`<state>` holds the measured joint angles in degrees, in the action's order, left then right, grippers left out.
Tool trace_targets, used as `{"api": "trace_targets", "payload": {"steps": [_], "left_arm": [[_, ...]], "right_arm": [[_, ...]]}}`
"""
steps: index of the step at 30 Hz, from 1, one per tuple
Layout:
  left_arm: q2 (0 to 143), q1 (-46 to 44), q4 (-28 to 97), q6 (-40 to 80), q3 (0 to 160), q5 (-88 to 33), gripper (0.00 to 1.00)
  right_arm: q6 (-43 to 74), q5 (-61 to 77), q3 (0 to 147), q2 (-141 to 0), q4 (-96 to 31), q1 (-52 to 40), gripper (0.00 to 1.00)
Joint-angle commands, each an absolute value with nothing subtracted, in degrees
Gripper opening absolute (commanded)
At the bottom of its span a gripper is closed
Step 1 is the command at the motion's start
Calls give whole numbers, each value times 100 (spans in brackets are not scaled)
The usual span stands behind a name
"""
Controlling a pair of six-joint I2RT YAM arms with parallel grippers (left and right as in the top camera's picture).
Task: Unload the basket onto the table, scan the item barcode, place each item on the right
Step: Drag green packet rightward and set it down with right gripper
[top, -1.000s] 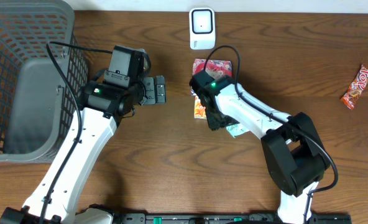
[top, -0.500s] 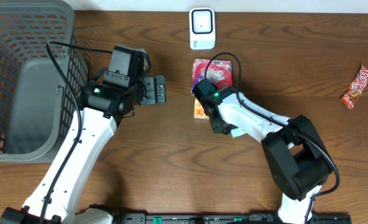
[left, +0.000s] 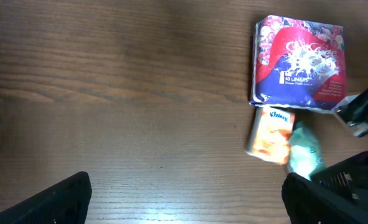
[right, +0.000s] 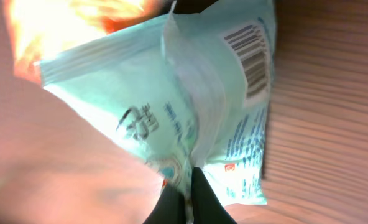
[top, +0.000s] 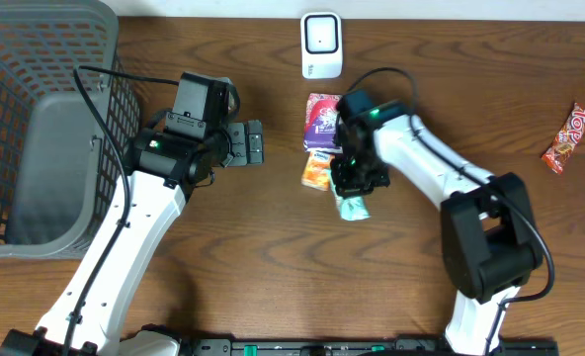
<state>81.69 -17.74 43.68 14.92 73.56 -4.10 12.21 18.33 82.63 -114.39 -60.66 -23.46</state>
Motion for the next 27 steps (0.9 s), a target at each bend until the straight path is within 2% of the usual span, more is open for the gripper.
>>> {"api": "trace_targets", "payload": {"steps": [1,6,14,17,18,20,21,24,27], "left_arm": [[8200,-1754,4397,1439,7432,-338,98],[8200,-1754,4397,1439,7432,-338,98],[8200,-1754,4397,1439,7432,-338,98],[8200,-1754,4394,1439,7432,-338,98],[8200,-1754,4394,1439,7432,-338,98],[8200,-1754,4394,1439,7432,-338,98],[8200,-1754,4397,1439,7432,-338,98],[8200,-1754,4397,1439,7432,-338,98],[8200,-1754,4394,1439,7432,-338,98]], "right_arm": [[-148,4574,8340,-11533,-6165,-1887,1],[-1026,6027,7933,-11539,-6254,-1155,1],[-1105,6097,6879,-11539,-5793,-375,1],[-1105,6029,6947,-11485,-5878,-419,9],[-1103,6029,6995,-11430,-5876,-464,15],[-1085,5894,7109,-11319,-5881,-589,34],[-972,5708,7170,-11251,-5872,-668,39],[-174,4617,7317,-11017,-5714,-989,47],[718,3352,7338,-10809,-5433,-1455,49]]}}
